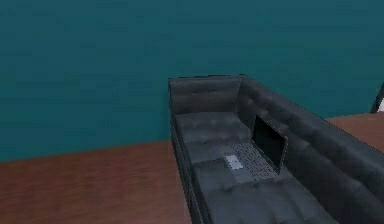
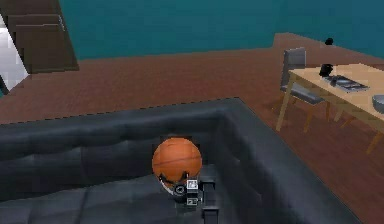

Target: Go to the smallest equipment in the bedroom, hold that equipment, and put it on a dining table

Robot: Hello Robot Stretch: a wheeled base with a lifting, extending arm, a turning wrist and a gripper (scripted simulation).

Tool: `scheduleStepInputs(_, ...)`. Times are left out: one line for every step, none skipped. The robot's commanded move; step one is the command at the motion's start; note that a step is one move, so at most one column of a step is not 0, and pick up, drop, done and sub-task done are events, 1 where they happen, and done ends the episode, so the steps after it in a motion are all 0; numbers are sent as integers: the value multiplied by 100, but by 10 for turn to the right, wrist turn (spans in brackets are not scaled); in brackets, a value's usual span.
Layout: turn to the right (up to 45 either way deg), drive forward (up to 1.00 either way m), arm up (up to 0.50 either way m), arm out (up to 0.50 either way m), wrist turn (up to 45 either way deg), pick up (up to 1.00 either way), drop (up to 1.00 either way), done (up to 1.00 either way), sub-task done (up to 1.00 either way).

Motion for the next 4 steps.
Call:
scheduleStepInputs(0,0,36,0,0,0,0,0,0)
scheduleStepInputs(0,0,0,0,-450,0,0,0,0)
scheduleStepInputs(0,0,0,0,-450,0,0,0,0)
scheduleStepInputs(0,0,0,0,-270,0,0,0,0)
